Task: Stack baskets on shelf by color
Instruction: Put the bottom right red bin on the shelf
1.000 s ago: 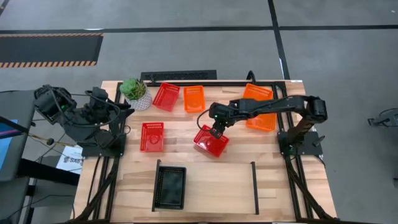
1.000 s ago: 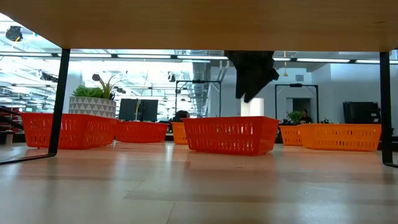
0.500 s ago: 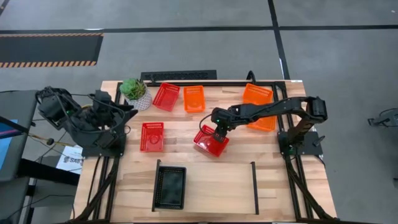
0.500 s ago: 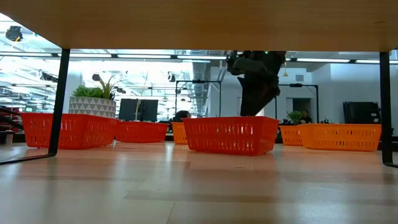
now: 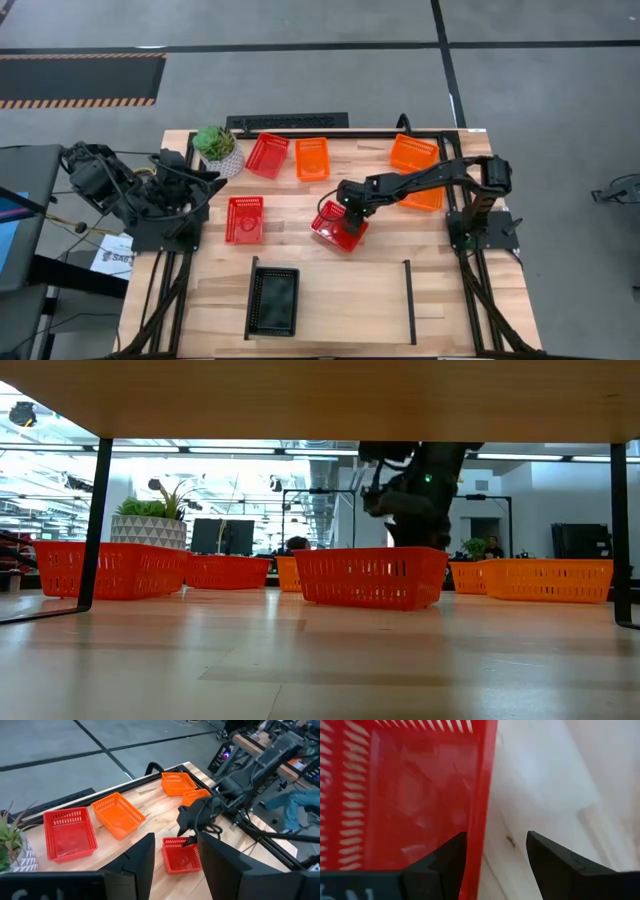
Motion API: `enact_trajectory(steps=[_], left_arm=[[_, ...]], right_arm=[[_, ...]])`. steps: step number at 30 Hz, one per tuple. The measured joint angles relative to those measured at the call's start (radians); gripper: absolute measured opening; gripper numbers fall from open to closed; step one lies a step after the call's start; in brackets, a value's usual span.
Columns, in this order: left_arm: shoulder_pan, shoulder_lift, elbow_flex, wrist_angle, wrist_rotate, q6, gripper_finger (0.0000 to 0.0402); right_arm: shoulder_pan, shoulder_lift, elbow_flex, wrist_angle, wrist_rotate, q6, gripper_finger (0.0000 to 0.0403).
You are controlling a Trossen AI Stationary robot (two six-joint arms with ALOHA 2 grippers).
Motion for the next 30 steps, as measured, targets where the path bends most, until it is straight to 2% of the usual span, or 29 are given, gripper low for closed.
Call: enact_trajectory(steps=[4, 8, 15, 19, 25, 30], left_arm=[[0.009, -0.001, 0.0, 0.0, 0.001, -0.003, 0.0138], [0.021, 0.0, 0.0, 0.0, 0.004, -0.003, 0.0138], [0.04, 0.0, 0.0, 0.0, 0.005, 0.013, 0.0138], [0.055, 0.0, 0.0, 0.0, 0.005, 0.03, 0.0138], [0.078, 0.0, 0.0, -0.001, 0.005, 0.034, 0.0138], [0.099, 0.0, 0.0, -0.001, 0.004, 0.028, 0.0138]], right_arm=[[0.001, 0.015, 0.022, 0.013, 0.0, 0.0, 0.0211], [-0.003, 0.019, 0.039, 0.007, 0.001, 0.0, 0.0172], [-0.031, 0.018, 0.042, -0.026, -0.034, 0.009, 0.0017], [-0.051, -0.033, 0.041, -0.017, -0.034, 0.023, 0.0009], [-0.112, -0.193, 0.053, -0.035, -0.033, 0.08, 0.0005], [-0.124, -0.363, 0.071, -0.04, -0.03, 0.287, 0.0005]])
